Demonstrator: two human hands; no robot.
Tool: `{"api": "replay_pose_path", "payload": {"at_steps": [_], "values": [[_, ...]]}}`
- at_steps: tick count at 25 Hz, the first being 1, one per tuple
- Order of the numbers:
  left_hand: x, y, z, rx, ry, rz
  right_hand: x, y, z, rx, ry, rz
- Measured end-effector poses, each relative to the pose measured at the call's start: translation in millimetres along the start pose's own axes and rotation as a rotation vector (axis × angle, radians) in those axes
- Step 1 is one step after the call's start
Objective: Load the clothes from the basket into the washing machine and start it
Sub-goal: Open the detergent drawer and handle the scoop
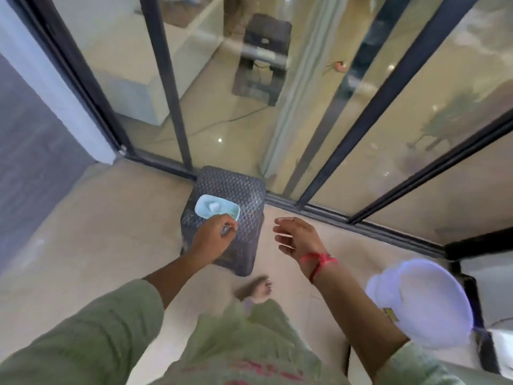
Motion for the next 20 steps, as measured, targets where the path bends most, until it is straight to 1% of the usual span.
{"api": "replay_pose_path", "payload": {"at_steps": [2,3,6,8,10,12,14,16,18,20], "values": [[-13,27,4,-0.094,-0.022,0.034,22,-2,30,-0.032,0.044,-0.109],[-18,38,8,-0.138,-0.028,0.048,31,-2,47,-0.079,0.049,-0.177],[-26,66,25,-0.185,-0.004,0.175,51,-3,102,-0.314,-0.001,-0.529],[-27,83,42,-0.191,0.043,0.291,62,-5,142,-0.406,-0.023,-0.78],[-22,104,60,-0.147,0.111,0.383,75,-11,177,-0.451,0.042,-0.936],[-16,121,73,-0.068,0.222,0.498,89,-21,202,-0.495,0.152,-1.108],[-7,133,91,-0.043,0.331,0.599,102,-30,226,-0.511,0.206,-1.255],[0,139,112,-0.021,0.402,0.667,112,-42,248,-0.502,0.201,-1.297],[10,148,141,0.055,0.434,0.752,124,-53,274,-0.519,0.171,-1.315],[22,160,164,0.098,0.537,0.838,135,-66,298,-0.518,0.195,-1.385]]}}
Point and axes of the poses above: each hand's wrist, its own z-axis towards the middle knuckle, its own x-axis out of the palm, y = z × x, the point moved 1 cm from there along z, towards the middle knuckle, and after that the axes turned 4 degrees about -y, right-handed, at the moved point
